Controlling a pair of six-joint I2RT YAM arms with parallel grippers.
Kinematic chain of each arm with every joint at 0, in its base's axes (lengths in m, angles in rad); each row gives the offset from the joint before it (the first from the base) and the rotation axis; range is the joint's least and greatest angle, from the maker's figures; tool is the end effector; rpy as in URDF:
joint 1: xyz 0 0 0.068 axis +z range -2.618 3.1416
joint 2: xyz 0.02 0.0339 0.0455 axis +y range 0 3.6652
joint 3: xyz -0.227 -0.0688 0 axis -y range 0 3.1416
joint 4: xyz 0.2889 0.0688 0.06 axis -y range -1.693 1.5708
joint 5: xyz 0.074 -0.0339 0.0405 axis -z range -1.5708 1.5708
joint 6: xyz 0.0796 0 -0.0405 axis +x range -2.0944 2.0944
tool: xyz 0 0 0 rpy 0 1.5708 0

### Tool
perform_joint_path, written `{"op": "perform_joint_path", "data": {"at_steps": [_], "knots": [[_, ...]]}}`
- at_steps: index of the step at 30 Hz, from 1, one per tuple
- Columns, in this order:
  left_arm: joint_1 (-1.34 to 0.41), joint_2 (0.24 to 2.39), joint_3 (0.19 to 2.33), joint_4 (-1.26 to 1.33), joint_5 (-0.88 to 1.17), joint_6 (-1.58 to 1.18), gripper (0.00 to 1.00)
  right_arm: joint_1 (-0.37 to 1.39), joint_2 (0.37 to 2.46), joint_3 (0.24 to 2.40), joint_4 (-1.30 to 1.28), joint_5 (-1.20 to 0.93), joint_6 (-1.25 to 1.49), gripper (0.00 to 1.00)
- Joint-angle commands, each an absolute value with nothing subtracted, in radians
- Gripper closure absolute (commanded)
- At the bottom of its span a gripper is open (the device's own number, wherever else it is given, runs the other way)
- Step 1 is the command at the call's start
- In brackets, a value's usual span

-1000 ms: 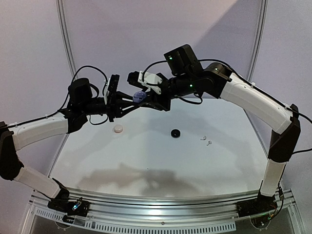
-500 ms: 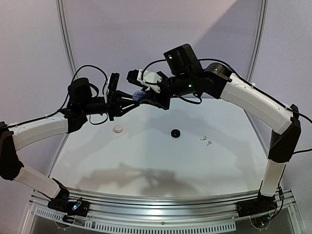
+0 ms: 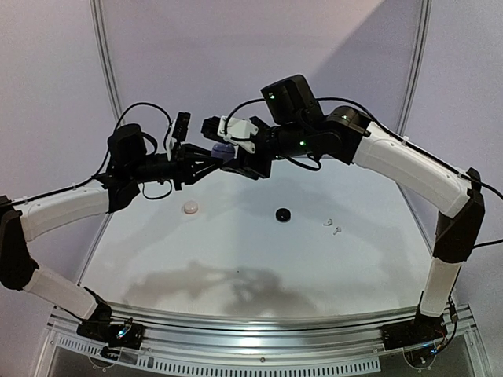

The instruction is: Insert the wireless bluetooth earbuds into the charging case

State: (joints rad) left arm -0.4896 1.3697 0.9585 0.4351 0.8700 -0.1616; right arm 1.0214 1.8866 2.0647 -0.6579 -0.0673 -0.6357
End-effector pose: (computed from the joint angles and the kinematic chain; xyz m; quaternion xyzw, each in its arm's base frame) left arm 0.3145 -0.2365 0.2784 0.4009 0.5758 -0.4865 0.5206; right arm 0.2567 0.4295 0.3687 -0.6414 0.5647 0.1276 0.5034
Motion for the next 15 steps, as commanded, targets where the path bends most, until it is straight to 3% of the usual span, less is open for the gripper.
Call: {"op": "perform_joint_path", "data": {"at_steps": [1, 8, 11, 15], "knots": [[-0.453, 1.383, 0.994, 0.470, 0.784, -0.229, 1.00, 1.061, 1.865, 2.028, -0.737, -0.099, -0.630, 0.35], [-0.450, 1.396, 0.998, 0.482, 0.779, -0.258, 1.00, 1.064, 1.848, 1.993, -0.704, -0.082, -0.630, 0.33], [-0.449, 1.396, 1.006, 0.491, 0.808, -0.272, 1.00, 1.076, 1.848, 1.959, -0.648, -0.039, -0.686, 0.22], [-0.449, 1.390, 1.014, 0.496, 0.836, -0.298, 1.00, 1.076, 1.836, 1.873, -0.488, 0.071, -0.808, 0.16]]}}
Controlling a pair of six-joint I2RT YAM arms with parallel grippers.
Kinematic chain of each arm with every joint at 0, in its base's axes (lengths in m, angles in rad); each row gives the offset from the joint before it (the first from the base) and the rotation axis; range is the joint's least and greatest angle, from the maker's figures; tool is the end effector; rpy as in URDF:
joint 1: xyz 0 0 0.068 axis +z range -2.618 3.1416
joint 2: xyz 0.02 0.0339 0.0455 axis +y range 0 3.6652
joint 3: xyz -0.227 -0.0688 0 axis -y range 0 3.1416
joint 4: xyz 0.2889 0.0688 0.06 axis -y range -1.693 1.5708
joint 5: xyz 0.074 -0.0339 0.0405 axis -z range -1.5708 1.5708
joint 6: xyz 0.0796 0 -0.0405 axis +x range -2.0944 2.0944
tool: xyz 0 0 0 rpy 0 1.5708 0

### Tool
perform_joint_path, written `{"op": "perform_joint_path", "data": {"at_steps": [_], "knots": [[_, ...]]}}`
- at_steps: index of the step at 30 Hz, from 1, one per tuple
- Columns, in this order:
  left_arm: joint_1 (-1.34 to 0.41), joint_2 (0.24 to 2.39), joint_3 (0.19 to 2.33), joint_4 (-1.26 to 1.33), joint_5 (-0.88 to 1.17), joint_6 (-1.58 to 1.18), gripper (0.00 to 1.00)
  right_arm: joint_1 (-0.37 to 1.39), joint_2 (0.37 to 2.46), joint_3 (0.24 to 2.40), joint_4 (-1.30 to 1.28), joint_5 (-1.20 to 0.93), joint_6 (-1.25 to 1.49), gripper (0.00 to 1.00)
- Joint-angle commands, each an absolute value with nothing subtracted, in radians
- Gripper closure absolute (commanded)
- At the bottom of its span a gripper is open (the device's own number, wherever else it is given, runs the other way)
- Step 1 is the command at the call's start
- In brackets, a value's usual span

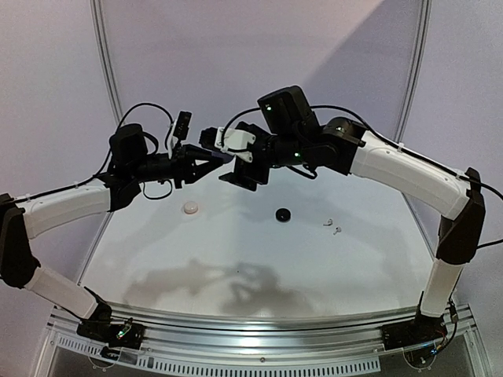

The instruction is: Insert the wireless bluetooth earbuds into the charging case

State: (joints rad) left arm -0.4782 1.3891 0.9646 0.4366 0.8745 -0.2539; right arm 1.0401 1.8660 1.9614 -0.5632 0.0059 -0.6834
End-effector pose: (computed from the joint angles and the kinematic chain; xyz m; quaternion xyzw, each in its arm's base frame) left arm 0.3199 -0.2346 0.2740 0.3706 0.5990 -0.5086 0.4952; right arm 0.2560 0.4353 0.3487 -0.6454 0.5557 0.0905 0.5161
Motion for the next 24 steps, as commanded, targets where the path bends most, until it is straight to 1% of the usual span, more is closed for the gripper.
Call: {"op": "perform_joint_path", "data": {"at_steps": [1, 3, 5, 10, 18, 24], "knots": [[-0.448, 1.388, 1.017, 0.495, 0.841, -0.301, 1.00, 1.076, 1.833, 1.850, -0.445, 0.095, -0.839, 0.16], [-0.448, 1.382, 1.017, 0.499, 0.852, -0.307, 1.00, 1.076, 1.829, 1.812, -0.361, 0.147, -0.918, 0.17], [-0.448, 1.380, 1.015, 0.499, 0.850, -0.310, 1.00, 1.078, 1.831, 1.787, -0.281, 0.188, -0.961, 0.20], [-0.449, 1.377, 1.018, 0.487, 0.833, -0.311, 1.00, 1.087, 1.832, 1.756, -0.143, 0.220, -1.040, 0.37], [-0.447, 1.384, 1.024, 0.473, 0.817, -0.306, 1.00, 1.095, 1.840, 1.760, -0.123, 0.218, -1.087, 0.57], [-0.447, 1.386, 1.024, 0.481, 0.830, -0.300, 1.00, 1.095, 1.852, 1.780, -0.148, 0.195, -1.079, 0.64]]}}
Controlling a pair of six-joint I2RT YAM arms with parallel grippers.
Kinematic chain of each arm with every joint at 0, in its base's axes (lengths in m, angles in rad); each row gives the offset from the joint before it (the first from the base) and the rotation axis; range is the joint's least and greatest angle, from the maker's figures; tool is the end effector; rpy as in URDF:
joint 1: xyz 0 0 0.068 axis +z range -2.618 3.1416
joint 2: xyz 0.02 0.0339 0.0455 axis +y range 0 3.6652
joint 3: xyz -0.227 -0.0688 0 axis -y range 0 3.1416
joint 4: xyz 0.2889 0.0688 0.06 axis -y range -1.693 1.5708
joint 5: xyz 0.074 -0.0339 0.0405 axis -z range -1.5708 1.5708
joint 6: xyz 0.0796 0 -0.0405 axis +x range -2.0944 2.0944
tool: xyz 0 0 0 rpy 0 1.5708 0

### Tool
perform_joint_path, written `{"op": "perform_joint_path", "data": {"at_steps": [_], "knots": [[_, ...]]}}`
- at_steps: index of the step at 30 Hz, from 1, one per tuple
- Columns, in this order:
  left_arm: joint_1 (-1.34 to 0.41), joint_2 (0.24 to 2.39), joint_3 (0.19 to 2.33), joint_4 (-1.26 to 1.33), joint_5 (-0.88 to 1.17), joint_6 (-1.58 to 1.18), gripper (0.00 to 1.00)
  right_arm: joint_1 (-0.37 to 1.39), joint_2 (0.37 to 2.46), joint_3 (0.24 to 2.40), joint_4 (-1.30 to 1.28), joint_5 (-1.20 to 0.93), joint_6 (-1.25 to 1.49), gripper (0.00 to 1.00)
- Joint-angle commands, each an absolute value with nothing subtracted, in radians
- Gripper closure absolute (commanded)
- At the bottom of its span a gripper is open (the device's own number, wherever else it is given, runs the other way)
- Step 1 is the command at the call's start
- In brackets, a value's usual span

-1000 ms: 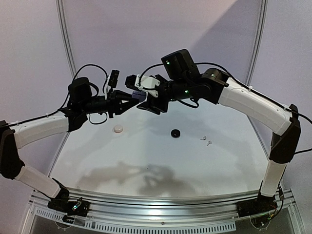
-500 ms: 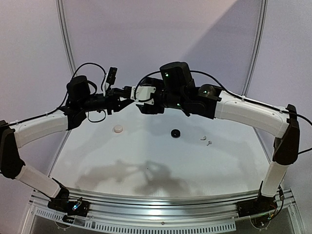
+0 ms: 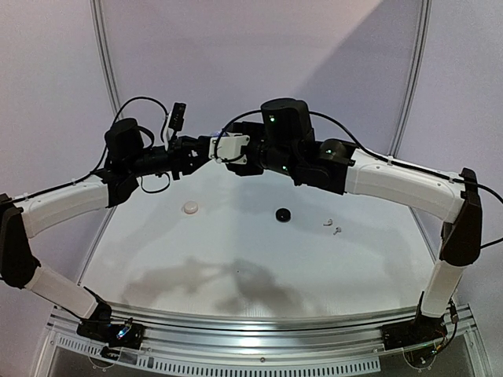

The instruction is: Insert the wireless bluetooth earbuds into the charging case

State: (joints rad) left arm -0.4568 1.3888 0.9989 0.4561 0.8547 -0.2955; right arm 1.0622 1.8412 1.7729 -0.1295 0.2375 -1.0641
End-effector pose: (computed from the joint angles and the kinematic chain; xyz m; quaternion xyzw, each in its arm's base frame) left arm 0.3279 -0.2281 0.2908 0.3517 0.5955 -0.5075 0.5140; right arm 0.2702 0.4463 0.3426 -0.6347 0.4390 -0.0922 0.6293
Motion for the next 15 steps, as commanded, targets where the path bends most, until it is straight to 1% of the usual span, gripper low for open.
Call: {"op": "perform_joint_path", "data": {"at_steps": [1, 5, 7, 8, 9, 11, 13, 15], "knots": [[-0.447, 1.385, 1.021, 0.486, 0.834, -0.300, 1.00, 1.095, 1.854, 1.782, -0.148, 0.192, -1.076, 0.65], [-0.447, 1.380, 1.010, 0.513, 0.854, -0.302, 1.00, 1.095, 1.856, 1.780, -0.143, 0.178, -1.056, 0.67], [-0.446, 1.376, 1.006, 0.525, 0.853, -0.308, 1.00, 1.094, 1.858, 1.776, -0.134, 0.181, -1.047, 0.64], [-0.448, 1.374, 1.002, 0.533, 0.850, -0.312, 1.00, 1.095, 1.858, 1.776, -0.131, 0.184, -1.041, 0.59], [-0.445, 1.371, 0.996, 0.543, 0.847, -0.316, 1.00, 1.095, 1.857, 1.775, -0.127, 0.192, -1.026, 0.52], [-0.441, 1.364, 0.982, 0.571, 0.842, -0.324, 1.00, 1.090, 1.852, 1.774, -0.130, 0.208, -0.976, 0.34], [-0.437, 1.357, 0.968, 0.595, 0.843, -0.313, 1.00, 1.075, 1.838, 1.779, -0.177, 0.186, -0.913, 0.24], [-0.436, 1.353, 0.960, 0.604, 0.841, -0.261, 1.00, 1.052, 1.811, 1.778, -0.254, 0.109, -0.823, 0.17]]}}
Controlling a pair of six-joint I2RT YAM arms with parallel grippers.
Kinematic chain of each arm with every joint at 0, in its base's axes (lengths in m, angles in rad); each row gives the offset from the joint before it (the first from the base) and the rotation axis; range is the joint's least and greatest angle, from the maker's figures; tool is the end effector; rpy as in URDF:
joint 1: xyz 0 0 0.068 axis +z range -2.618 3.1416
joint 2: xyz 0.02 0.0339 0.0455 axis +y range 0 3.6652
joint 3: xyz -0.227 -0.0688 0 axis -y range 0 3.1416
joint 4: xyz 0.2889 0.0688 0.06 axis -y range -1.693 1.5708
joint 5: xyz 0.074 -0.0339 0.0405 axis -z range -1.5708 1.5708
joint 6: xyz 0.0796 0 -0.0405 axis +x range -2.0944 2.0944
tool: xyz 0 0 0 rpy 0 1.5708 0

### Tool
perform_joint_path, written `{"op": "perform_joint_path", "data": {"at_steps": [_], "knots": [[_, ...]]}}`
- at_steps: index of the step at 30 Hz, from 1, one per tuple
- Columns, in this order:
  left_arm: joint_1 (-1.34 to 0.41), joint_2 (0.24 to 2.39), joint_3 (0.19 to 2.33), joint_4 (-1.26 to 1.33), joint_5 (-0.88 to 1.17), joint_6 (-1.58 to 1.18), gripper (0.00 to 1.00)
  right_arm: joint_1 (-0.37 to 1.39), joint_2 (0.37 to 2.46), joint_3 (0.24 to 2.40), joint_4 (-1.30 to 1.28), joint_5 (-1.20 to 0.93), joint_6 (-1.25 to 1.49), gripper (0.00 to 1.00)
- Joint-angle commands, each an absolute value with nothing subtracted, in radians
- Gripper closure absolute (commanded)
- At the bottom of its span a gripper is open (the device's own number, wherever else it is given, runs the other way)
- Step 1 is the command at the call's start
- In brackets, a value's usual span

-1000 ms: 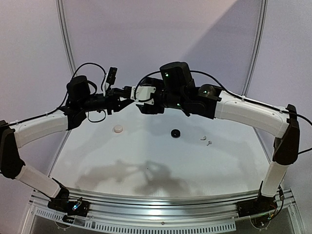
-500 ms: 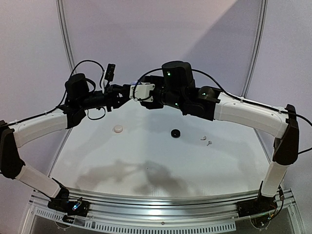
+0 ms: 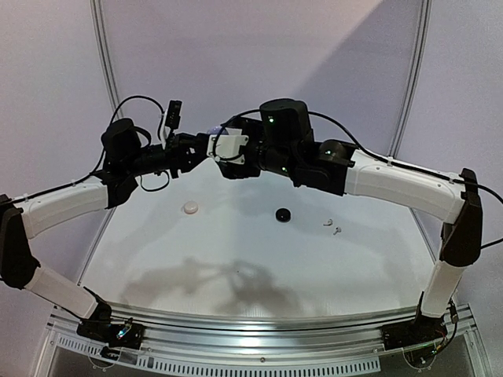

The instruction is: Insert the wireless bluetooth earbuds into the charging case

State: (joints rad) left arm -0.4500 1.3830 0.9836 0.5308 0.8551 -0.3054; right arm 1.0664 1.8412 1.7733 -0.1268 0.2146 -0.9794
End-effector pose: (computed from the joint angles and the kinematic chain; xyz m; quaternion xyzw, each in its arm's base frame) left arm 0.3271 -0.2247 0.2960 0.3543 0.5757 -0.5064 0.5353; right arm 0.2670 0.4487 0.3431 -0.6202 0.4581 -0.0552 0.6344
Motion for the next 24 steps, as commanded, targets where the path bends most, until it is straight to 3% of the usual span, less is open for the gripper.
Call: {"op": "perform_joint_path", "data": {"at_steps": [1, 9, 13, 16, 21, 24], "knots": [[-0.436, 1.352, 0.958, 0.605, 0.842, -0.235, 1.00, 1.038, 1.786, 1.776, -0.272, 0.053, -0.773, 0.15], [-0.439, 1.348, 0.935, 0.609, 0.902, 0.030, 1.00, 0.925, 1.703, 1.823, -0.455, -0.379, -0.444, 0.12], [-0.444, 1.347, 0.934, 0.600, 0.943, 0.136, 1.00, 0.909, 1.717, 1.837, -0.460, -0.454, -0.379, 0.15], [-0.449, 1.343, 0.933, 0.576, 0.969, 0.213, 1.00, 0.907, 1.746, 1.876, -0.460, -0.482, -0.360, 0.19], [-0.454, 1.332, 0.933, 0.526, 0.974, 0.337, 1.00, 0.907, 1.812, 1.974, -0.508, -0.547, -0.358, 0.37], [-0.456, 1.329, 0.934, 0.513, 0.974, 0.378, 1.00, 0.907, 1.860, 2.016, -0.532, -0.554, -0.351, 0.42]]}}
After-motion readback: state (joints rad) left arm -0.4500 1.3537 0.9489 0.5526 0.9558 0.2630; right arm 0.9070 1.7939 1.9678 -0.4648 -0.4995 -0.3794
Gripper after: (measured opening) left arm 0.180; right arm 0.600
